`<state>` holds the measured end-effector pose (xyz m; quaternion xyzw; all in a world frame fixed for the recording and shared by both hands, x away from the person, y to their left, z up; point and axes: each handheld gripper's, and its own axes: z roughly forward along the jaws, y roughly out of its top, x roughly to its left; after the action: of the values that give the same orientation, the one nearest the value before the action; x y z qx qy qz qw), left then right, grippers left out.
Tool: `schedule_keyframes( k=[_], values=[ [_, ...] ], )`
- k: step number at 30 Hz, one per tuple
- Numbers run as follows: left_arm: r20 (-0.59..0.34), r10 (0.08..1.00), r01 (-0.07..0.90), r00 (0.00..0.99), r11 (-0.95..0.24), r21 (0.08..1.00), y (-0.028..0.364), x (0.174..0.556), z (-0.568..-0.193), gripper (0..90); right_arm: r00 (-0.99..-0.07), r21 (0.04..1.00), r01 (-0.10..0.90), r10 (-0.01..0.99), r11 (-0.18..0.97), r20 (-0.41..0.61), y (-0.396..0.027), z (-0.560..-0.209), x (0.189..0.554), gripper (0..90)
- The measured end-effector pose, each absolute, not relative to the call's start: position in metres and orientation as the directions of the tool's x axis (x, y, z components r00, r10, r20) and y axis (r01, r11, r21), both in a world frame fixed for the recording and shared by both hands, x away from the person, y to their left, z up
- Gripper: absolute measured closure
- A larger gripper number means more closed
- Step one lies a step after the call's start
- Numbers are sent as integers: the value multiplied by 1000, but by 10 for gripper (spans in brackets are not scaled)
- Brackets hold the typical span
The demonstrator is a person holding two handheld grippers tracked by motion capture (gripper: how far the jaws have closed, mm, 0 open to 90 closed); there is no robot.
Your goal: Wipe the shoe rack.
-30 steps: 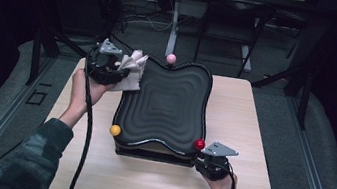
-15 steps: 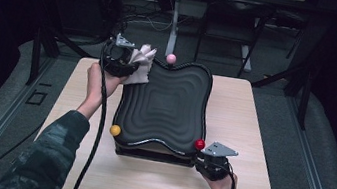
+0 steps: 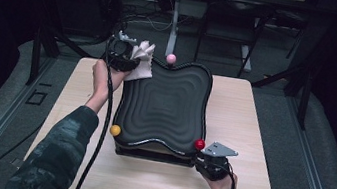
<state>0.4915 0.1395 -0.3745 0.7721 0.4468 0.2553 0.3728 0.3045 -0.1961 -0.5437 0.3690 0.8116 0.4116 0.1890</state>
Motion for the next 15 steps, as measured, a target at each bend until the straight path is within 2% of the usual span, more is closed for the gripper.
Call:
schedule_keyframes(
  k=[15],
  values=[
    [53, 865, 524, 500, -350, 776, 141, 485, -386, 788, -656, 808, 443, 755, 387, -1, -196, -544, 305, 746]
  ],
)
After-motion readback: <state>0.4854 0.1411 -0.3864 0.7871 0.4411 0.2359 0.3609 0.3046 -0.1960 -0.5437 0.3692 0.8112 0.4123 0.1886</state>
